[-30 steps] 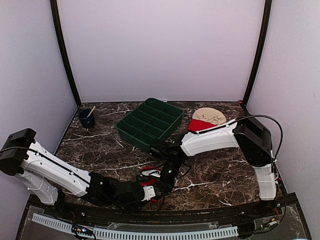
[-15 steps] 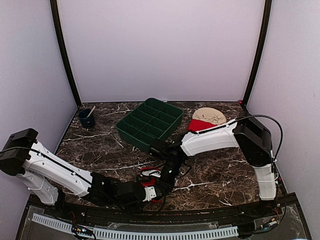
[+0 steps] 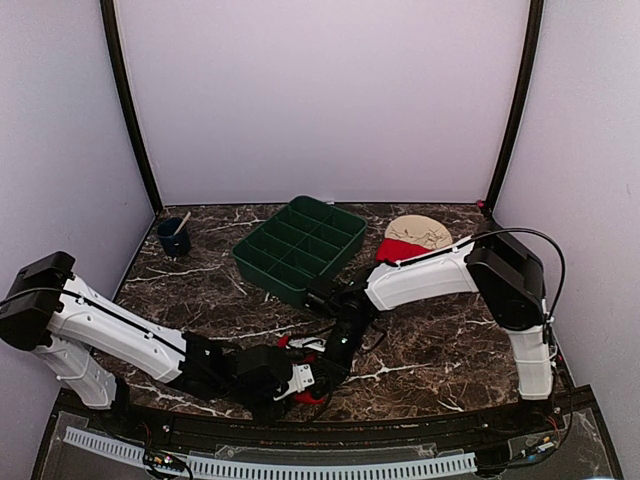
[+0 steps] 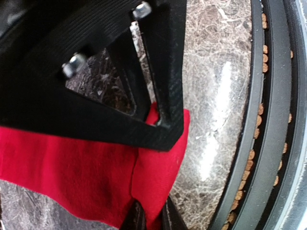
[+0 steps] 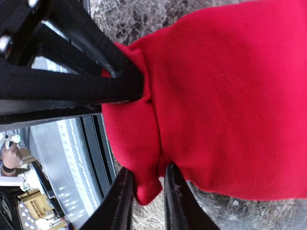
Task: Roll the socks
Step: Roll the sock at the center of the board.
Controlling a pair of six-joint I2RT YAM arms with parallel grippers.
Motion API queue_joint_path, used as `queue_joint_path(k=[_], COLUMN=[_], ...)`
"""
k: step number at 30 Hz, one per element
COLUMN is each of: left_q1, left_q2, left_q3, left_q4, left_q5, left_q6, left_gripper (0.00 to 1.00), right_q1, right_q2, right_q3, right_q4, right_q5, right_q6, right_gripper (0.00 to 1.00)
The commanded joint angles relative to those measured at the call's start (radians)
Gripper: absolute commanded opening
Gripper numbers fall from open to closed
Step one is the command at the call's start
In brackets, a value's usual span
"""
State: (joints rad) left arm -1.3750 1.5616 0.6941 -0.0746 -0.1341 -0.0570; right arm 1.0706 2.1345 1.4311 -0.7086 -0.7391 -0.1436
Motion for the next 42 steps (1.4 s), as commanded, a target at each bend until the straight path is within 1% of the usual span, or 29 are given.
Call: queue_joint_path(k=[1,11,16,22,31,37,42], left_q1=[0.017,0.058,0.083,0.126,0.201,0.250,0.287], left_q2=[0.017,0.021,0.019,0.015,0.025,0.065,0.120], left_q3=[0.013,0.027,0.029,0.028,0.034,0.070,0.112], left_q4=[-0.075,-0.098,-0.096,-0.080,-0.085,-0.129,-0.171], left_q5=[0.105,0.185,0.222,0.307,0.489,0.621,0.718], left_q6=[-0.036,-0.050,-0.066,-0.078,-0.071,-0.045,-0.027], left_gripper=[0.12,0.12,0.12,0.12,0.12,0.11,0.08], right_q1=[-0.012,-0.057,-0.073,-0.106,-0.120,-0.119,-0.115], right_q2=[-0.038,-0.136,-0.181,-0.251,-0.356,-0.470,-0.562], right_q3=[-0.033,-0.145,-0.198,-0.271,-0.397,-0.499,-0.576], right_q4=[0.058,0.203,0.269,0.379,0.496,0.599,0.641], right_q5=[-0.004,-0.032,-0.026,0.020,0.139,0.245,0.303], right_q6=[0.019,0.104,0.140,0.206,0.263,0.268,0.269], right_gripper=[0.25,0.38,0.39,0.39,0.39,0.39,0.39])
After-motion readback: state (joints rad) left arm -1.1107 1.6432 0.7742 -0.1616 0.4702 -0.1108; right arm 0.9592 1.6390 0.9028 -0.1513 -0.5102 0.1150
